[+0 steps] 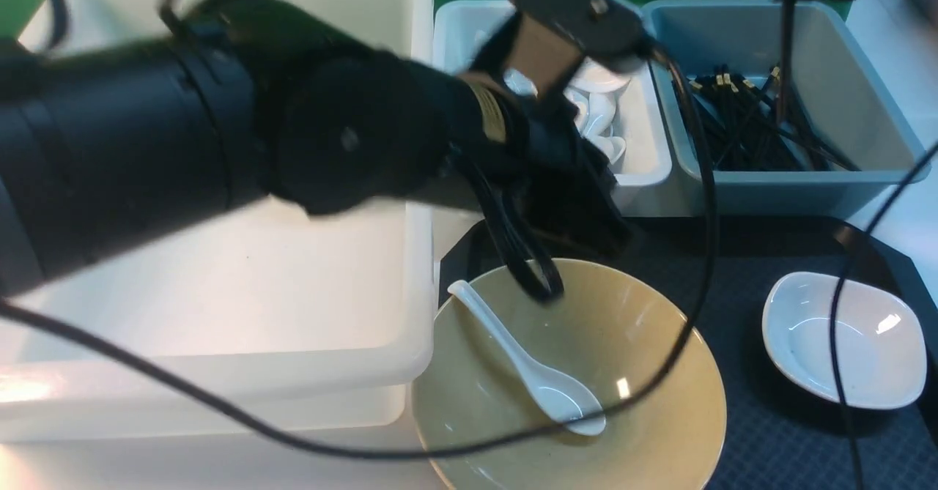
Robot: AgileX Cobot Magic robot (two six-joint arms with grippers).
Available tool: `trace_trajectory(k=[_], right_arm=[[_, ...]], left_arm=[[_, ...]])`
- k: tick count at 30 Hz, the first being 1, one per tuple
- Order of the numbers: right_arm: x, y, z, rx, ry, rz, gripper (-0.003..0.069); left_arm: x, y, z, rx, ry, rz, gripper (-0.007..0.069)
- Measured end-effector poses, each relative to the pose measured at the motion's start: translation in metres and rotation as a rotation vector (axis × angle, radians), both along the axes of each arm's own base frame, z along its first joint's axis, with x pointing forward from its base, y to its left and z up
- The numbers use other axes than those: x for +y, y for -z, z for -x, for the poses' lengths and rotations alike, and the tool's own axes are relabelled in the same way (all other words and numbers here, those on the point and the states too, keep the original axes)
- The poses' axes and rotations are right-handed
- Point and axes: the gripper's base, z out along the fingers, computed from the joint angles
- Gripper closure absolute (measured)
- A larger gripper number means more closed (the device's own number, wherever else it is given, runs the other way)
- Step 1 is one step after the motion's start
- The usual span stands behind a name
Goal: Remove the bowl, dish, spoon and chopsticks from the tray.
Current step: Use the right arm to put the chopsticks into the small storage box on the right
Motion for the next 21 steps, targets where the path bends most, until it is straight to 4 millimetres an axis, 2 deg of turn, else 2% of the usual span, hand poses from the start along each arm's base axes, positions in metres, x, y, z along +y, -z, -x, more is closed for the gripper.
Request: trace_trajectory(k=[2, 4, 8, 12, 15, 16, 18, 19, 21], right_arm=[[-0.001, 0.022, -0.010, 0.066, 0.006, 0.002, 0.0475], [-0.001, 0.036, -0.011, 0.150, 0.002, 0.016, 0.0386], [0.002, 0.035, -0.003, 0.250, -0.059, 0.063, 0.0279], [0.011, 0.020, 0.013, 0.341, -0.184, 0.144, 0.0218], [0.032, -0.006, 0.038, 0.412, -0.329, 0.210, 0.0207], [0.034, -0.010, 0.041, 0.413, -0.339, 0.211, 0.0207], [0.053, -0.030, 0.063, 0.394, -0.425, 0.236, 0.0205], [0.057, -0.033, 0.067, 0.389, -0.443, 0.233, 0.0204], [0.079, -0.045, 0.095, 0.384, -0.531, 0.235, 0.0204]], left_arm=[[0.013, -0.008, -0.009, 0.046, -0.054, -0.018, 0.0635], [0.027, -0.016, -0.017, 0.081, -0.093, -0.051, 0.0635], [0.042, -0.023, -0.022, 0.116, -0.123, -0.102, 0.0635], [0.051, -0.030, -0.016, 0.107, -0.123, -0.140, 0.0635], [0.068, -0.041, 0.000, 0.106, -0.141, -0.192, 0.0635], [0.069, -0.041, 0.002, 0.112, -0.143, -0.195, 0.0635], [0.088, -0.045, 0.024, 0.116, -0.167, -0.209, 0.0635], [0.090, -0.045, 0.025, 0.114, -0.167, -0.210, 0.0635], [0.107, -0.040, 0.047, 0.140, -0.188, -0.211, 0.0635]])
